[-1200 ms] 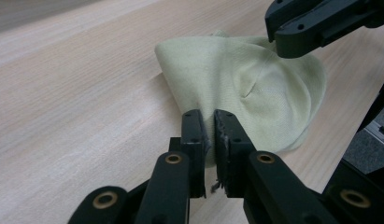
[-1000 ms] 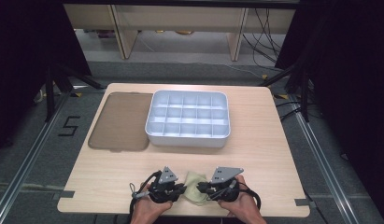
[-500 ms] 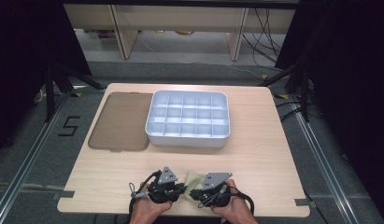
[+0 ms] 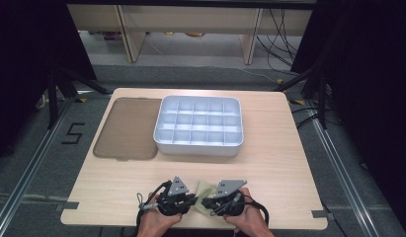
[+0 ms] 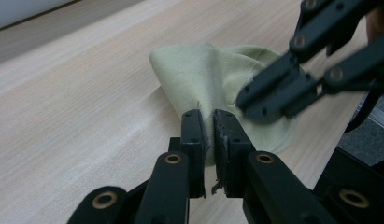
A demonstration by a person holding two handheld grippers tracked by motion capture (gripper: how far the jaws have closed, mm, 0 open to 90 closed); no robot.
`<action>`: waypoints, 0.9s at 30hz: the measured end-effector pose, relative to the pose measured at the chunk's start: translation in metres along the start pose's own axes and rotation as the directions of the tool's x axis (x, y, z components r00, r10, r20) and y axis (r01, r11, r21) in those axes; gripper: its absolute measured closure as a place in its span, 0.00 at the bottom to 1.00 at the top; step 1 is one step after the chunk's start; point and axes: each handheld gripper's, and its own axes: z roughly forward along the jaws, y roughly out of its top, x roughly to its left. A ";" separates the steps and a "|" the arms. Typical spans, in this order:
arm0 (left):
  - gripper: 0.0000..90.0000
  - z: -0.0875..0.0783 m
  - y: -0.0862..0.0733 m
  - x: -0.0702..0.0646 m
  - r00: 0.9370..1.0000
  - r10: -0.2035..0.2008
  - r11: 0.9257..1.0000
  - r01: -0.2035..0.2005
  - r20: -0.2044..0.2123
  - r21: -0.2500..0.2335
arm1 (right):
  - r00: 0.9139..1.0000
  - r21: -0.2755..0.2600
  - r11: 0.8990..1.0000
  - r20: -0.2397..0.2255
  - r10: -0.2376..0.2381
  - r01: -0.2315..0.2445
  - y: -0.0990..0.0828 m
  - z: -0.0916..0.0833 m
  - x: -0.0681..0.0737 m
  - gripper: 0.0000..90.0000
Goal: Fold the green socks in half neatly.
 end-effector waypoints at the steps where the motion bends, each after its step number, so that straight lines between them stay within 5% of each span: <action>1: 0.92 0.000 0.000 0.000 1.000 0.007 1.000 -0.007 0.000 -0.001 | 1.000 -0.013 1.000 0.012 0.003 -0.003 0.000 -0.001 -0.002 0.94; 7: 0.92 0.000 0.001 -0.002 1.000 -0.004 1.000 0.004 0.002 -0.007 | 0.997 -0.038 0.998 0.070 0.044 -0.041 0.002 -0.007 -0.023 0.94; 14: 0.92 0.000 0.002 -0.005 1.000 0.023 1.000 -0.023 0.002 -0.010 | 0.994 -0.003 0.999 0.105 0.044 -0.043 0.003 0.004 -0.032 0.94; 27: 0.92 -0.006 0.003 -0.003 0.999 0.041 0.999 -0.042 -0.029 -0.008 | 0.996 -0.048 0.997 0.068 0.058 -0.055 -0.002 -0.021 -0.024 0.94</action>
